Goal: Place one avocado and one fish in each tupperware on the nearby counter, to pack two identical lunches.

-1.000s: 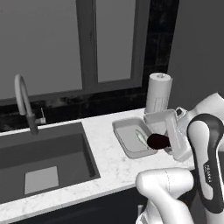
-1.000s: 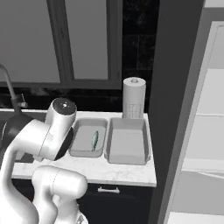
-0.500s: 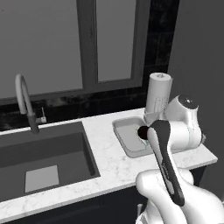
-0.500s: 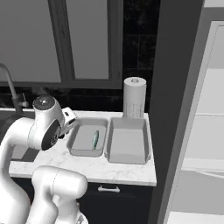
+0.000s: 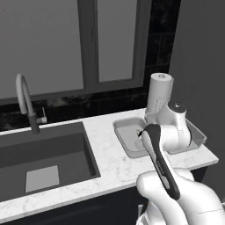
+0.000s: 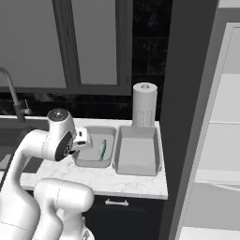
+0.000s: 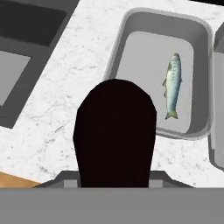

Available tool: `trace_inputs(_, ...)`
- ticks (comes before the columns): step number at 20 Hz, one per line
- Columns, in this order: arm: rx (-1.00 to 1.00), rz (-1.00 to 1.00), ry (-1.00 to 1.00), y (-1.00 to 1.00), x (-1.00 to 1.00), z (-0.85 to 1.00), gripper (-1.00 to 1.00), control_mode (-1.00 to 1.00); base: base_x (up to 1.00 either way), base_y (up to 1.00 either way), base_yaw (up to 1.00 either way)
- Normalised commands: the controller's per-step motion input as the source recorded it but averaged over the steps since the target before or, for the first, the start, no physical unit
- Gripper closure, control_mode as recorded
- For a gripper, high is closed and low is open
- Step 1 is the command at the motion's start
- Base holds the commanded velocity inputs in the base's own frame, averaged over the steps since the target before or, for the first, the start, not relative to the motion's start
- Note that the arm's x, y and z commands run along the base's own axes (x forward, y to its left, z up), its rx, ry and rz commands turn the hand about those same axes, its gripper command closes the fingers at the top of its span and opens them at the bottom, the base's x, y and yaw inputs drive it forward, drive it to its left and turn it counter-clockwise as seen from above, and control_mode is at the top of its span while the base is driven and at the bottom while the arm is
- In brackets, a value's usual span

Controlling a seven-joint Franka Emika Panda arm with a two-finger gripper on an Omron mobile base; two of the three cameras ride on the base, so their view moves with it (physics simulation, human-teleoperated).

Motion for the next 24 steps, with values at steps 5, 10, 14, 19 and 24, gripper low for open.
trace_inputs(5, 0.09, -0.13, 0.05, -0.04, 0.48, -0.13, 1.0, -1.0, 0.0, 0.0, 0.0)
trace_inputs(10, 0.0, -0.12, 0.02, 0.0, 0.63, -0.22, 1.0, -1.0, 0.0, 0.0, 0.0)
trace_inputs(14, 0.0, -0.08, 0.06, 0.0, 0.64, -0.37, 1.0, -1.0, 0.0, 0.0, 0.0)
trace_inputs(19, 0.0, -0.05, 0.12, 0.0, 0.52, -0.46, 1.0, -1.0, 0.0, 0.0, 0.0)
trace_inputs(24, 0.0, -0.01, 0.09, 0.0, 0.57, -0.28, 1.0, -1.0, 0.0, 0.0, 0.0)
